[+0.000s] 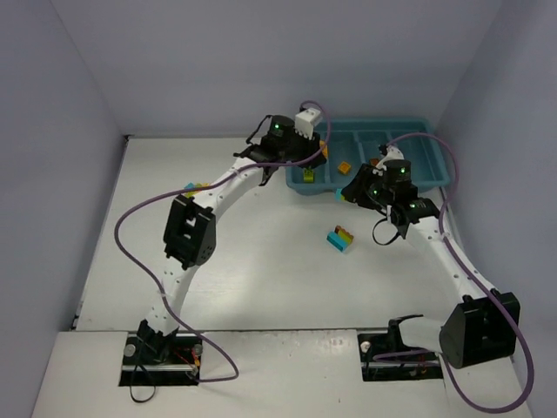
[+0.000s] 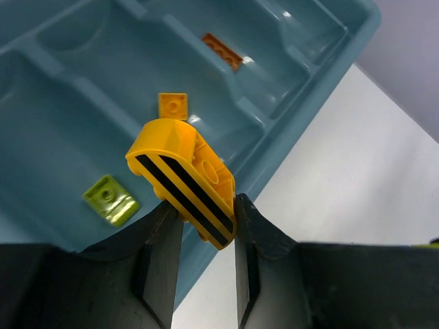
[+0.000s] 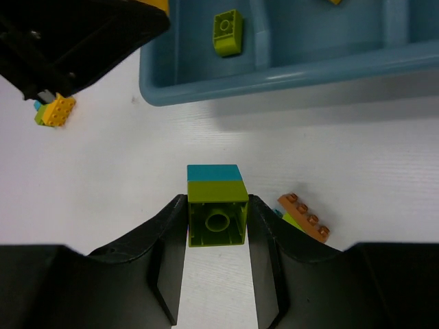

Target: Sort the legos into containers by color

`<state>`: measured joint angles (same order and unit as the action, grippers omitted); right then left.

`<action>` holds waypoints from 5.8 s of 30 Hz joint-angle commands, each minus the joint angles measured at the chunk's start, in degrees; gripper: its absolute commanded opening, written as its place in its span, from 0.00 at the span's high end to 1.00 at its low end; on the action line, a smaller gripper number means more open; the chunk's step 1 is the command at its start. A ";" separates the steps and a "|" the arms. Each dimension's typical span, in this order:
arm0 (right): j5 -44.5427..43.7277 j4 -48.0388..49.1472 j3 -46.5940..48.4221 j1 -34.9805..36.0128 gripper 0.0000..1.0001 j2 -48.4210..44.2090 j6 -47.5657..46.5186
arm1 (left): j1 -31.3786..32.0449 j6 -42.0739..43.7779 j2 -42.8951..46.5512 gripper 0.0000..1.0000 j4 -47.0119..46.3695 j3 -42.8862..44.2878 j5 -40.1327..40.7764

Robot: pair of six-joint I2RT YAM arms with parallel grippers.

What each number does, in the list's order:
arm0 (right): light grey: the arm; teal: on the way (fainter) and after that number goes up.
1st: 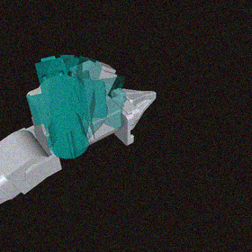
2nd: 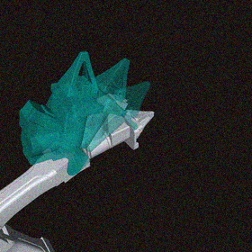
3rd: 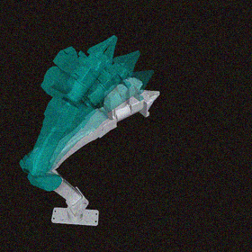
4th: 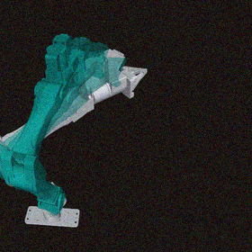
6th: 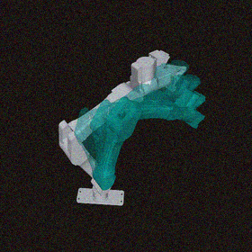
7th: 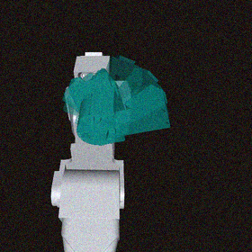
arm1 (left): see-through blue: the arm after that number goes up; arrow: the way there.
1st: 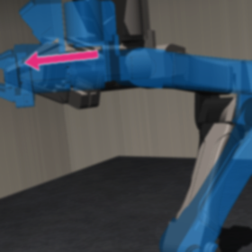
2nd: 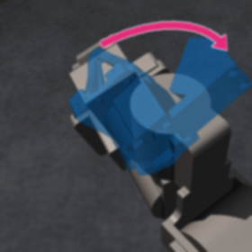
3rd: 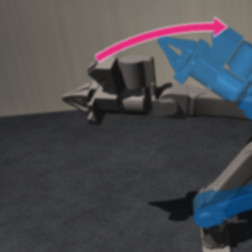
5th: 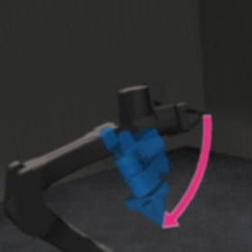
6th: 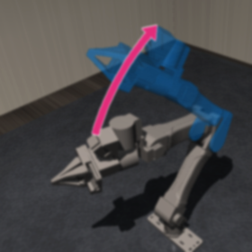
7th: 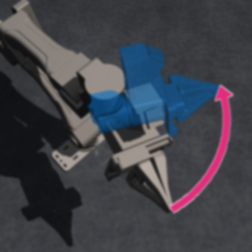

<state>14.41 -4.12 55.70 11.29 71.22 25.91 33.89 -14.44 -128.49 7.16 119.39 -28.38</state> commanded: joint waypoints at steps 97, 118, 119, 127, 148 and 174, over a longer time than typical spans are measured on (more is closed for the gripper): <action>48.34 28.11 6.87 4.09 1.00 2.61 0.45 | -4.53 -14.13 39.46 0.38 -23.24 -40.91 -36.04; 48.08 28.12 1.26 3.74 1.00 1.20 -6.91 | -5.32 -14.57 37.61 1.00 -21.66 -39.33 -39.47; 48.08 28.03 0.99 3.48 1.00 0.85 -7.45 | -5.50 -14.57 37.52 1.00 -21.49 -39.24 -39.73; 47.99 25.04 0.46 1.98 1.00 0.85 -12.11 | -7.78 -11.32 38.31 1.00 -17.09 -39.94 -40.87; 44.65 24.69 1.60 1.63 1.00 2.70 -12.55 | -9.37 -5.08 39.01 1.00 -8.57 -39.41 -36.66; 34.55 22.84 4.50 1.63 1.00 3.31 -11.94 | -11.12 3.45 40.68 1.00 9.10 -34.84 -19.44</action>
<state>51.22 15.97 56.75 13.10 74.11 13.87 23.55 -12.75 -91.59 15.77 80.86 -50.50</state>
